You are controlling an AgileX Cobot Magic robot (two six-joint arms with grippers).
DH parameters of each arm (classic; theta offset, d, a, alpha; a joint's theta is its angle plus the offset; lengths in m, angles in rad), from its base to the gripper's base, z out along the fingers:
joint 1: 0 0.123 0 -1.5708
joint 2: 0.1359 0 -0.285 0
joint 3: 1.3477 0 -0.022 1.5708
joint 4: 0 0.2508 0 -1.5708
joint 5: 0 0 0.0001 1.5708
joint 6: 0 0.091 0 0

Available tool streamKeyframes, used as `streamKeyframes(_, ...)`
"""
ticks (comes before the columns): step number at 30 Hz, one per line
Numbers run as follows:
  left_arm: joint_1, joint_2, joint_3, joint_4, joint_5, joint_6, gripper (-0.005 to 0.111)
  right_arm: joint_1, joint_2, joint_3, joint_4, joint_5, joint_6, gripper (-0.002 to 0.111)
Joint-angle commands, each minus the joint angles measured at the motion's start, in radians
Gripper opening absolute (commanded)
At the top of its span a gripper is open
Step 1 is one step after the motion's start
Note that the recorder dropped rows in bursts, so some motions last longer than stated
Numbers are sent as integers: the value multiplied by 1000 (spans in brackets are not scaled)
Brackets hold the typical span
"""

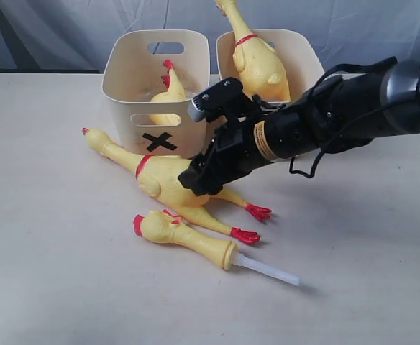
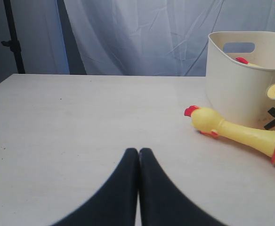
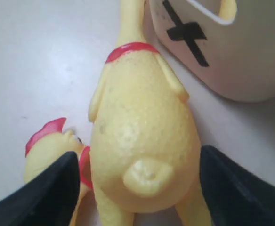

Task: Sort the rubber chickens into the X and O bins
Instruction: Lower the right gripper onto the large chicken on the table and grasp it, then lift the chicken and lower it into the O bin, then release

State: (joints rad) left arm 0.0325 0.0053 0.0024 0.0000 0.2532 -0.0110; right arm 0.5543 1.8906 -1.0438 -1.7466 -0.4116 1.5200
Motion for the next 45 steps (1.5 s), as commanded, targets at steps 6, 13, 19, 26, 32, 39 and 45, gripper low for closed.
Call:
streamKeyframes(6, -4, -5, -2, 0, -13, -4, 0, 16, 69, -90, 34, 13, -21, 68)
streamKeyframes(13, -4, -5, -2, 0, -13, -4, 0, 16, 165, -117, 10, -18, 9, 68)
streamKeyframes(19, -4, -5, -2, 0, -13, -4, 0, 16, 227, -116, 2, -207, 86, 33)
streamKeyframes(26, -4, -5, -2, 0, -13, -4, 0, 17, 226, -116, 2, -330, 68, -1)
streamKeyframes(32, -4, -5, -2, 0, -13, -4, 0, 19, 131, -126, 2, -338, 66, -1)
streamKeyframes(39, -4, -5, -2, 0, -13, -4, 0, 19, -93, -173, 2, -363, 61, -1)
streamKeyframes(45, -4, -5, -2, 0, -13, -4, 0, 16, -252, -194, 2, -106, -31, -1)
